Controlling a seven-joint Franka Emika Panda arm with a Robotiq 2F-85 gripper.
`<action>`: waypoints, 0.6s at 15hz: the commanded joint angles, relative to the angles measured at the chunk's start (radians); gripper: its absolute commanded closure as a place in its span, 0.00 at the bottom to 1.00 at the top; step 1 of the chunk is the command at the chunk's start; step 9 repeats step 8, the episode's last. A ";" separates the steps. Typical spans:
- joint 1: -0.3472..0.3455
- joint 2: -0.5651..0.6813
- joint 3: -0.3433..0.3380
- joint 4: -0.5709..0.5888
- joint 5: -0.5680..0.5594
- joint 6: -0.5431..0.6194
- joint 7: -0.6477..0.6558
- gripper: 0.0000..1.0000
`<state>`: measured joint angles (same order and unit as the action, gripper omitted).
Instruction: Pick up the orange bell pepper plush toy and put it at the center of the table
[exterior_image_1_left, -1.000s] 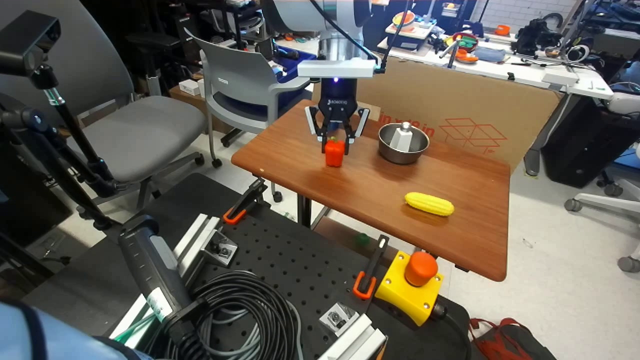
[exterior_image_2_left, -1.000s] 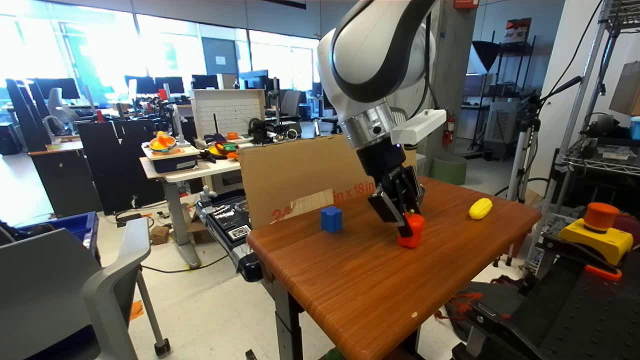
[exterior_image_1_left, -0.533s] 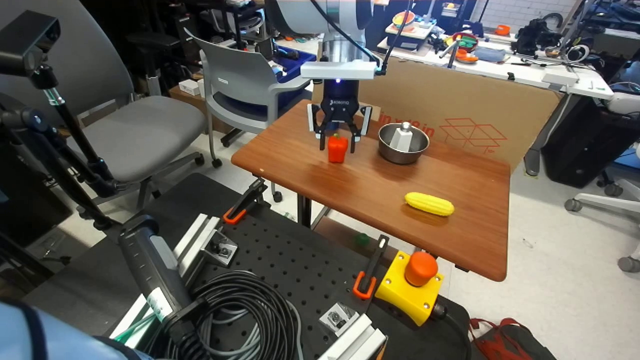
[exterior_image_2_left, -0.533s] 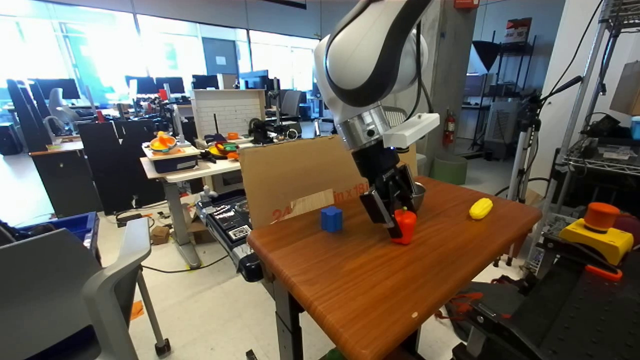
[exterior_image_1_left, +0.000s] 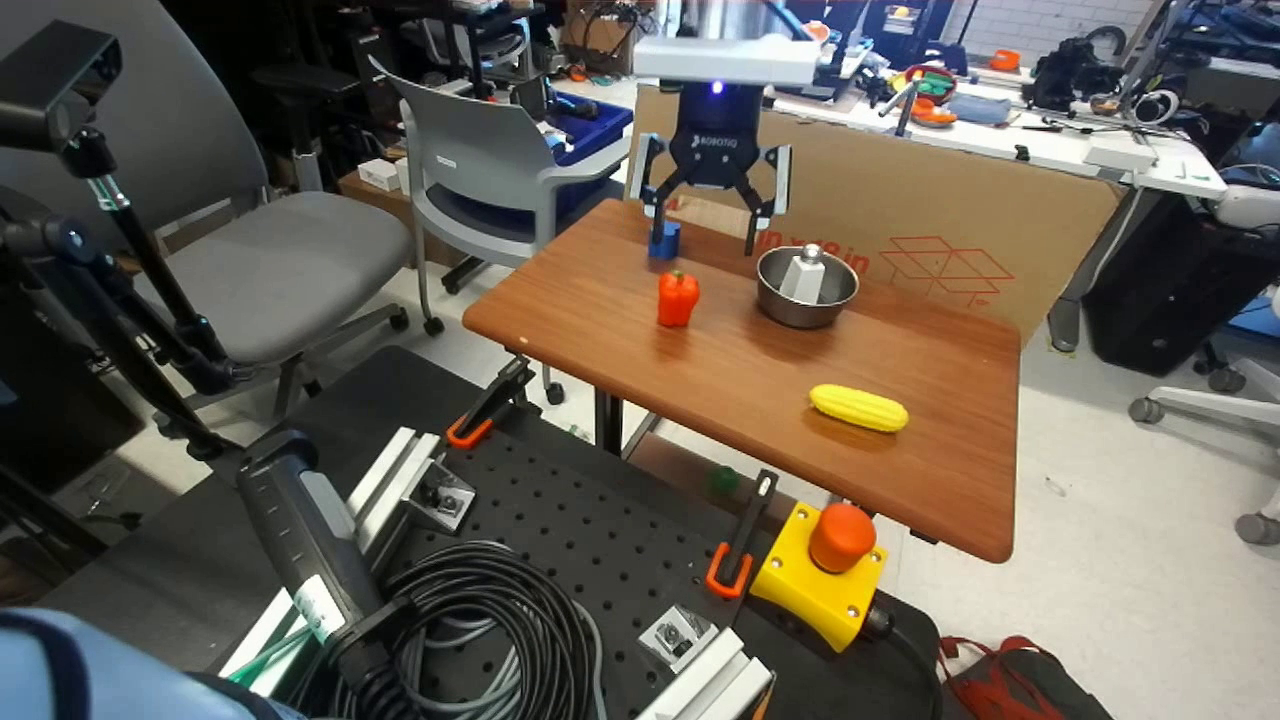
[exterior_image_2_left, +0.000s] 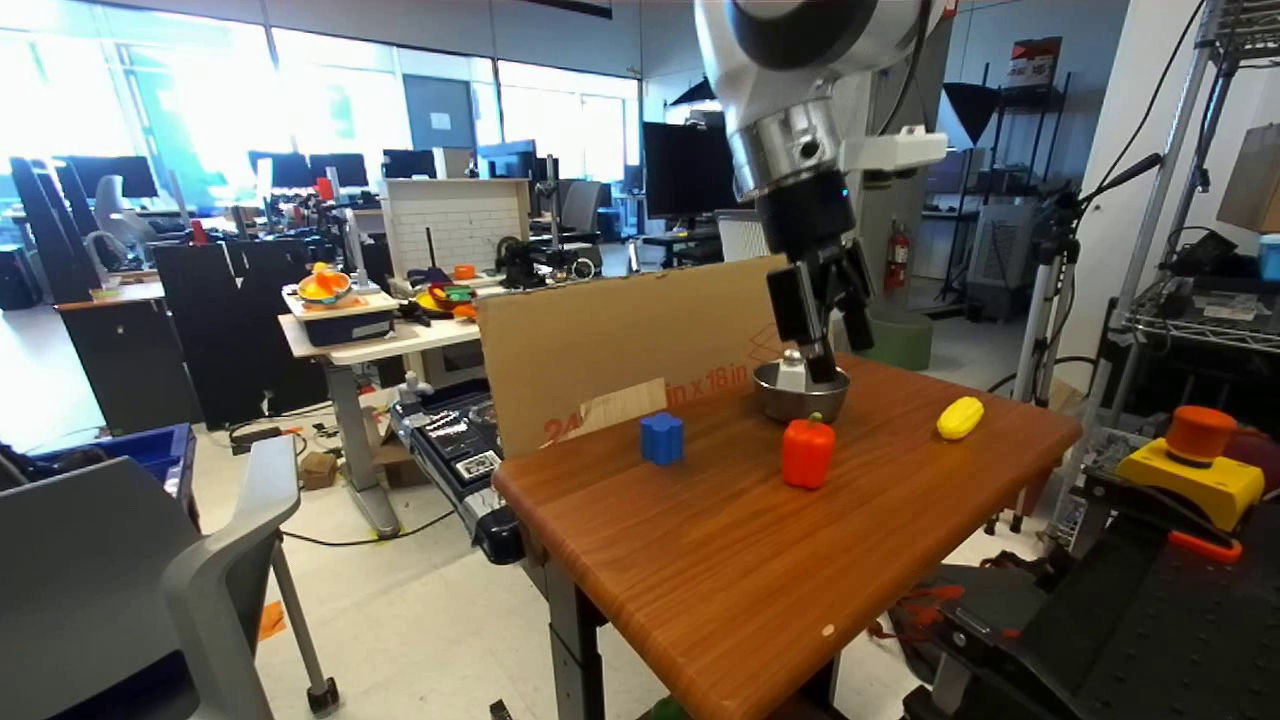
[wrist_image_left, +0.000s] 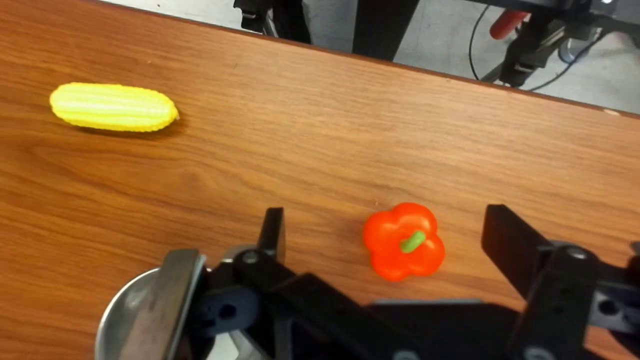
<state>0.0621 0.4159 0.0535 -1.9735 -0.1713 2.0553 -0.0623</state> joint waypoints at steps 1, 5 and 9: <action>-0.015 -0.052 -0.005 -0.029 0.034 0.011 -0.011 0.00; -0.054 -0.174 -0.011 -0.107 0.068 0.015 -0.032 0.00; -0.051 -0.171 -0.009 -0.120 0.069 0.026 -0.032 0.00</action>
